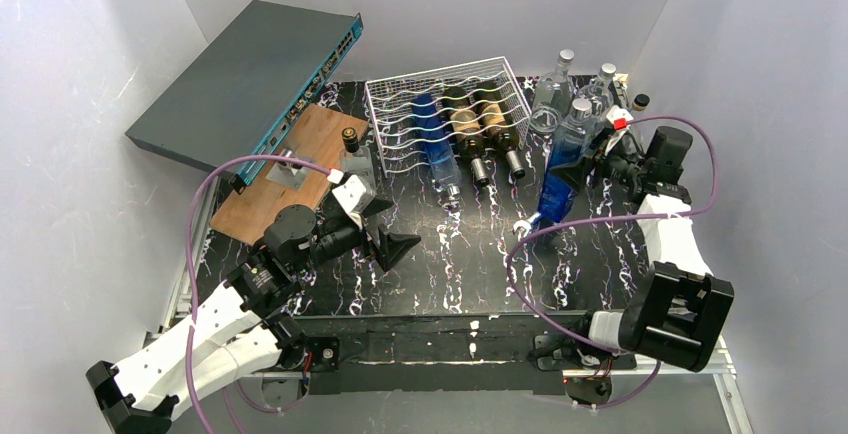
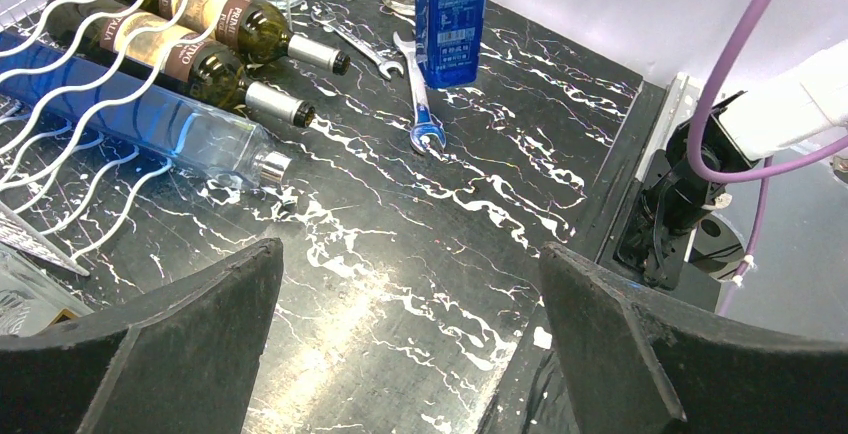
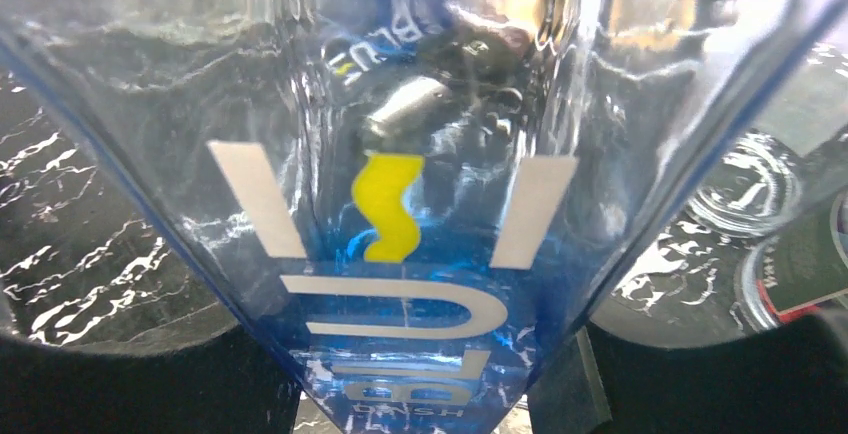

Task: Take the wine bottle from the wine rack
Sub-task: Place the wine bottle at the center of the board, then pick up the wine bottle from the wine rack.

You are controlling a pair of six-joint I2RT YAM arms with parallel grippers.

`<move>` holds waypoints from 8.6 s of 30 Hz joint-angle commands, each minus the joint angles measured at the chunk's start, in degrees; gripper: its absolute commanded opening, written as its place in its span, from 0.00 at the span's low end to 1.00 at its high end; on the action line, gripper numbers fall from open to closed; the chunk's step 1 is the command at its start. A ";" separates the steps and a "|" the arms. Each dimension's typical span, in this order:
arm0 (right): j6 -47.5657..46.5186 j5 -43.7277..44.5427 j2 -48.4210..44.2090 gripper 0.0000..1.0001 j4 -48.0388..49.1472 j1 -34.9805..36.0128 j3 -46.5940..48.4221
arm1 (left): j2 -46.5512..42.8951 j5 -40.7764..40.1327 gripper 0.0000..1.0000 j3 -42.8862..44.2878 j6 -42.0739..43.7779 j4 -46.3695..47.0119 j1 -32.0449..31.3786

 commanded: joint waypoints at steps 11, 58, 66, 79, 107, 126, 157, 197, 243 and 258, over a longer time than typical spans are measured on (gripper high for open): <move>10.13 8.07 13.18 0.14 27.97 -1.48 10.88 | 0.46 -0.06 0.98 0.33 0.59 0.11 -0.19; 12.60 33.91 21.47 0.43 42.71 4.22 6.51 | -3.43 -1.09 0.98 -0.60 -0.96 -1.28 -0.19; 12.28 36.56 19.74 0.66 41.86 4.19 3.96 | -4.33 -1.32 0.98 -0.62 -1.71 -2.47 -0.20; 12.20 38.71 17.09 0.97 37.63 3.76 2.30 | -2.50 -2.48 0.98 2.20 -4.81 -7.14 -0.26; 7.06 40.37 -6.93 0.98 7.49 2.39 1.26 | 2.75 -6.69 0.98 10.90 -19.91 -19.89 -0.23; 6.79 24.63 -18.02 0.98 -6.72 2.30 -7.01 | 16.40 -9.81 0.98 20.47 -30.57 -25.96 -0.33; 5.06 19.02 -23.07 0.98 -8.78 2.23 -11.86 | 64.23 -46.76 0.98 46.73 -25.49 -19.53 -3.42; 5.50 17.00 -24.55 0.98 -8.08 2.30 -12.14 | 83.66 -43.06 0.81 51.21 -41.60 -2.91 5.40; 5.42 17.14 -24.35 0.98 -8.08 2.30 -11.99 | 81.23 -44.02 0.00 47.97 -35.90 1.51 3.92; 5.23 17.36 -24.67 0.98 -8.25 2.27 -12.03 | 71.54 -47.51 0.00 41.65 -29.69 2.80 0.39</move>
